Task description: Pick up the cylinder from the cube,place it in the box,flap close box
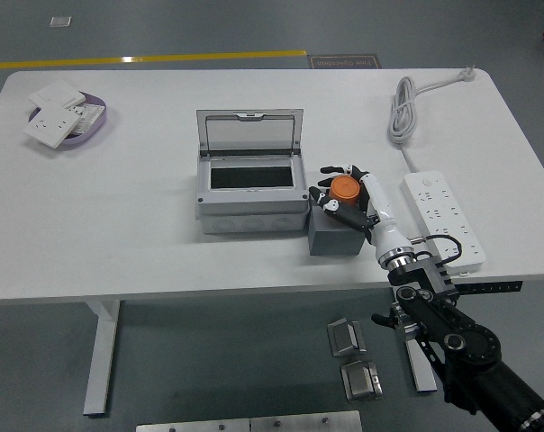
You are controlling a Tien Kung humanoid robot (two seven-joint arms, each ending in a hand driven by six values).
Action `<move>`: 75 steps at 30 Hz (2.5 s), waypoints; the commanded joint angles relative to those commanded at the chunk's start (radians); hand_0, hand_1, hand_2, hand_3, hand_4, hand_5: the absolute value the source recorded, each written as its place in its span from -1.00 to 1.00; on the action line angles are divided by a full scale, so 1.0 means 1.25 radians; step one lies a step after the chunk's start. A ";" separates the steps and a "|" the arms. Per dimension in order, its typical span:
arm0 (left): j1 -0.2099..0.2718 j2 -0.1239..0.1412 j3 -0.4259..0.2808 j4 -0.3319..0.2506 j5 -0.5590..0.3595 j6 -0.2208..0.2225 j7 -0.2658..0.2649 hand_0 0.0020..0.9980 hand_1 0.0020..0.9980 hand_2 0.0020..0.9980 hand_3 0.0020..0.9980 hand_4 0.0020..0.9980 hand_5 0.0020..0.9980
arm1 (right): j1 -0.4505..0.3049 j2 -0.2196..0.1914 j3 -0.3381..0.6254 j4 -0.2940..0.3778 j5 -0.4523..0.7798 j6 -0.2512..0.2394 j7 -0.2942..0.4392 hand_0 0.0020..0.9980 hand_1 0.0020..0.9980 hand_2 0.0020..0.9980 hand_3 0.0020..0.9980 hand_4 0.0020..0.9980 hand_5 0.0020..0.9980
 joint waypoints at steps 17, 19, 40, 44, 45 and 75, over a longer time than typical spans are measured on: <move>-0.003 0.001 -0.029 0.000 0.020 0.001 -0.001 0.17 0.25 0.16 0.18 0.21 -0.59 | 0.012 -0.004 -0.011 0.011 0.011 -0.010 -0.006 0.04 0.02 -0.12 -0.20 -0.79 -1.00; -0.003 0.000 -0.028 0.000 0.020 0.001 -0.001 0.17 0.25 0.16 0.18 0.22 -0.57 | 0.020 -0.008 -0.012 0.013 0.010 -0.014 -0.009 -0.02 -0.03 -0.16 -0.26 -0.86 -1.00; 0.002 0.004 -0.045 0.000 0.040 0.002 0.011 0.17 0.25 0.17 0.19 0.25 -0.53 | 0.257 0.012 -0.214 0.014 -0.363 -0.079 -0.290 -0.56 -0.28 -0.20 -0.39 -0.96 -1.00; 0.000 0.007 -0.046 0.000 0.042 0.001 0.012 0.17 0.25 0.16 0.19 0.26 -0.51 | 0.318 0.012 -0.260 -0.037 -0.468 -0.072 -0.355 -0.60 -0.29 -0.20 -0.36 -0.95 -1.00; 0.000 0.007 -0.047 0.000 0.043 0.001 0.013 0.17 0.25 0.16 0.19 0.26 -0.51 | 0.330 0.012 -0.270 -0.050 -0.488 -0.075 -0.362 -0.60 -0.29 -0.20 -0.36 -0.95 -1.00; -0.008 0.018 -0.048 0.000 0.063 0.000 0.020 0.17 0.25 0.16 0.19 0.28 -0.46 | 0.436 0.012 -0.409 -0.154 -0.481 -0.024 -0.314 0.34 0.23 0.17 0.20 -0.50 -0.95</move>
